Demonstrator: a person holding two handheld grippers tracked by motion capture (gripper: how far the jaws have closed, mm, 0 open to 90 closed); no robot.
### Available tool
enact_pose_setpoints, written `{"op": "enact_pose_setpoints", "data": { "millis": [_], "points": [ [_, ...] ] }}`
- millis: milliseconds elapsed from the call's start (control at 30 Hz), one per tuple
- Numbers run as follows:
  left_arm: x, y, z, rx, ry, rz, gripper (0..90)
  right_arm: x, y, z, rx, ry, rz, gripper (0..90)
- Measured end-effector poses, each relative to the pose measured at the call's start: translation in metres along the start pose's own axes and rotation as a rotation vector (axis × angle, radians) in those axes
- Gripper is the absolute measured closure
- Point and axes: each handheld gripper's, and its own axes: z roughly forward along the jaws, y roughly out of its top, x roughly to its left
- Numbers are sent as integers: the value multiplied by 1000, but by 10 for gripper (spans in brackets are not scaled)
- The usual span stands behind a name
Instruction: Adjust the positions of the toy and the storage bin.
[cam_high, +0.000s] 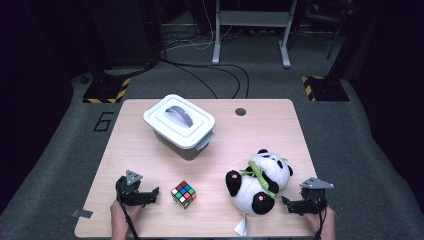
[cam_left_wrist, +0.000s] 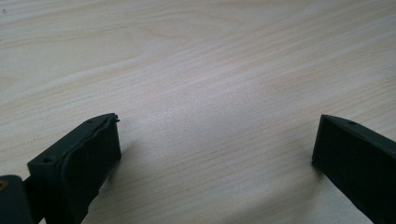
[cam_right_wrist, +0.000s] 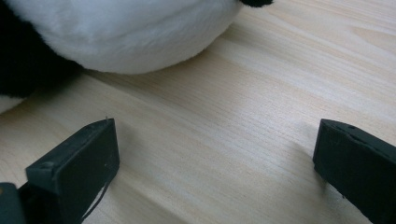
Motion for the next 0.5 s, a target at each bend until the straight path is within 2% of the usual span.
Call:
{"op": "enact_pose_setpoints", "data": {
  "millis": [400, 500],
  "points": [
    [0, 0, 0, -2, 2, -3, 14, 0, 0, 0, 0, 0, 0, 0],
    [-2, -1, 0, -8, 17, -8, 16, 0, 0, 0, 0, 0, 0, 0]
  ]
}}
